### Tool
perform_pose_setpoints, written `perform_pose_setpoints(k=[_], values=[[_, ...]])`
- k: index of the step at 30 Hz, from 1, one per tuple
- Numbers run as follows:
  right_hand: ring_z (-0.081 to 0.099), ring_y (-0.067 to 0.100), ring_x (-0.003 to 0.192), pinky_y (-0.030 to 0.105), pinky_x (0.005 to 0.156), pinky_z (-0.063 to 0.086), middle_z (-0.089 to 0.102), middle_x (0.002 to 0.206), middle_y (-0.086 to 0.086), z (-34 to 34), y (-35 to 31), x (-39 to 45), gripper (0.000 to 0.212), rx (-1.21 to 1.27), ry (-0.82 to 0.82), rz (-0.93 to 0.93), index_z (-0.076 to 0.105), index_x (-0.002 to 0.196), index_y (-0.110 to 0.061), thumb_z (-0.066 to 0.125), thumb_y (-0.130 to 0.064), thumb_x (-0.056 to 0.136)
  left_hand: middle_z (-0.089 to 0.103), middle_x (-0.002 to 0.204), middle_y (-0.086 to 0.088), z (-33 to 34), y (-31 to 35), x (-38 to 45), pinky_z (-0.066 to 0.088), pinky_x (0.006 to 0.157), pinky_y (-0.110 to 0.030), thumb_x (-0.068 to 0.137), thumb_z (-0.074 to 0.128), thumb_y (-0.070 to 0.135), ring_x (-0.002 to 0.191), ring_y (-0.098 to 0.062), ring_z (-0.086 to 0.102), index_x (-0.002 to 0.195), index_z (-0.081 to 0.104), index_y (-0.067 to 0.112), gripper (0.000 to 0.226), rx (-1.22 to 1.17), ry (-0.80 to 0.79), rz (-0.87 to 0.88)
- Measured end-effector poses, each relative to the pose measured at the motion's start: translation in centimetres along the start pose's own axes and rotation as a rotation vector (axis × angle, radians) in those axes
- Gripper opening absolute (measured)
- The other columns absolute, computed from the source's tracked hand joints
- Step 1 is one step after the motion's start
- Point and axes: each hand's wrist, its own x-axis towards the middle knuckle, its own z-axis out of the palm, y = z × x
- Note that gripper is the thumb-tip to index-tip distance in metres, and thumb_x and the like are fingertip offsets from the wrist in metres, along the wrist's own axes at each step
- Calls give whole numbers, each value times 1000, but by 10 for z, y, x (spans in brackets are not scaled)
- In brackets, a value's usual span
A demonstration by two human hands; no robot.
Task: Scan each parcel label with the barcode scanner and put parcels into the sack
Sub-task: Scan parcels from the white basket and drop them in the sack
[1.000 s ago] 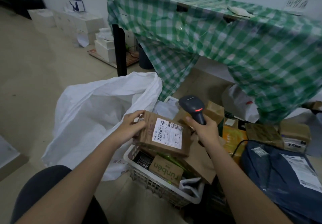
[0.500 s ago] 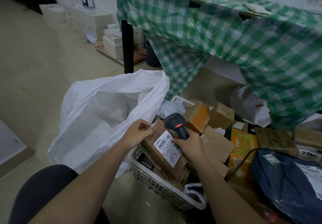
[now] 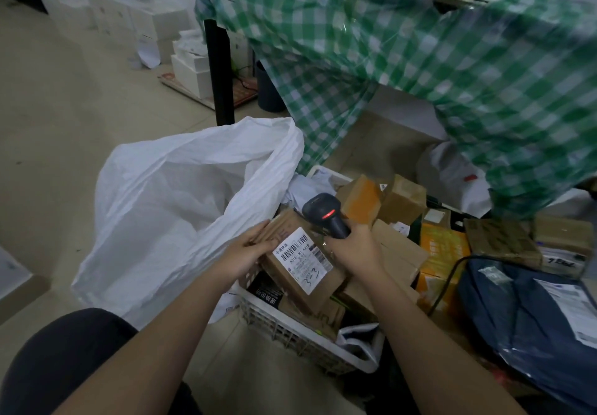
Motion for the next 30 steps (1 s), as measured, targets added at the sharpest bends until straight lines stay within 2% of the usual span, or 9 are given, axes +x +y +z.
perform_pose_setpoints(k=[4,8,12,16,19,23,28,30], values=[[63,18,73,30,63,46,65,73,-1,-33,-6,-9,17,61,24,-6,59,76,-24,71,-35,82,57,113,2,2,16,1,50,78,-26,86,70,21,97,-11,60,129,48,32,49,-66,54,82],[62,19,69,35,65,47,63,67,-4,-56,-7,-24,17,136,-3,-63,62,77,-27,74,-40,78,52,104,3,8,38,-6,54,63,-18,86,69,12,86,-8,59,123,43,18,46,-168,144,139],[61,17,63,42,65,52,64,68,0,-69,-4,-44,22,51,-92,-154,64,80,-21,75,-40,78,52,111,-1,4,50,-14,55,78,-28,83,73,15,87,-8,59,121,47,18,46,-177,202,165],[56,9,61,27,59,43,58,66,-6,-74,-10,-65,23,-3,-143,-208,56,72,-24,74,-34,82,51,124,-6,0,56,-22,51,90,-37,83,74,16,94,-10,58,119,48,21,45,-191,206,182],[52,8,56,25,56,38,54,58,-7,-74,-12,-71,29,-13,-143,-208,53,63,-23,73,-32,82,51,129,-8,-3,58,-26,50,95,-41,82,74,17,101,-17,59,119,49,22,45,-175,187,190],[50,6,51,21,52,37,52,53,-8,-76,-15,-75,32,-25,-148,-214,51,61,-22,72,-32,83,51,130,-9,-5,59,-32,50,97,-46,81,75,17,104,-19,59,120,50,21,46,-171,191,194],[47,2,43,21,51,37,49,44,-11,-73,-19,-75,32,26,-176,-213,52,62,-21,73,-34,83,51,129,-7,-10,63,-39,52,93,-41,82,75,17,104,-18,59,123,50,19,48,-170,204,224],[47,6,45,25,52,38,49,46,-9,-68,-22,-71,29,80,-184,-205,55,66,-20,75,-35,81,52,127,-6,-14,64,-42,53,90,-38,82,75,17,100,-15,60,126,49,16,51,-173,220,236]])
